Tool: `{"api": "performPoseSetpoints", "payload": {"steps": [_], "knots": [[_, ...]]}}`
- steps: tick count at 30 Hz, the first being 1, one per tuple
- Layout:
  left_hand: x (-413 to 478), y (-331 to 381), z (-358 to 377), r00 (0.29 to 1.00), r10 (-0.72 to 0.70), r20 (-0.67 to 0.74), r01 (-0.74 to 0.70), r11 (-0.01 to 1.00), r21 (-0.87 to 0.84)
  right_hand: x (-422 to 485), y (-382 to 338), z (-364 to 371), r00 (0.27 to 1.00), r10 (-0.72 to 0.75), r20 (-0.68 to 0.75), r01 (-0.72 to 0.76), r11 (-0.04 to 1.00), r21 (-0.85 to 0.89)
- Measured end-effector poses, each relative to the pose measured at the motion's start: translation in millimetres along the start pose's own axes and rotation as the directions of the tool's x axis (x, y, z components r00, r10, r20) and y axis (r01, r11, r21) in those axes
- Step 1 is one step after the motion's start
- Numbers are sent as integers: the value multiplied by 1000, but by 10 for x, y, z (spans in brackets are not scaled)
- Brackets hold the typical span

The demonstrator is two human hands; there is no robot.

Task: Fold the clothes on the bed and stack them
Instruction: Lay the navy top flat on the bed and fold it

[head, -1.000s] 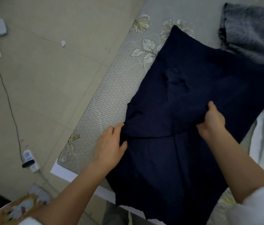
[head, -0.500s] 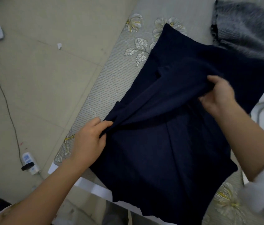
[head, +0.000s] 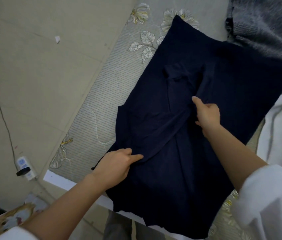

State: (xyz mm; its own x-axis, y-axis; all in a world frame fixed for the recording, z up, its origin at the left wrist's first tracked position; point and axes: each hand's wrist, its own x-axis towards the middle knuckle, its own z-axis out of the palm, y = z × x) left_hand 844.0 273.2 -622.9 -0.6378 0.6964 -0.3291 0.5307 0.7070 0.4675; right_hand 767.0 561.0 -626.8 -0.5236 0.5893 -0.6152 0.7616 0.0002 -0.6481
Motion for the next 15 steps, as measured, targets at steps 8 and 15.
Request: {"api": "performPoseSetpoints", "payload": {"steps": [8,15], "knots": [[129,-104,-8,975,-80,209,70,996,53,198,-306,203,945,-325,-32,252,788,-561],[147,24,-153,950,-30,310,4,996,84,277,-729,-195,972,-48,231,-177,497,849]]}}
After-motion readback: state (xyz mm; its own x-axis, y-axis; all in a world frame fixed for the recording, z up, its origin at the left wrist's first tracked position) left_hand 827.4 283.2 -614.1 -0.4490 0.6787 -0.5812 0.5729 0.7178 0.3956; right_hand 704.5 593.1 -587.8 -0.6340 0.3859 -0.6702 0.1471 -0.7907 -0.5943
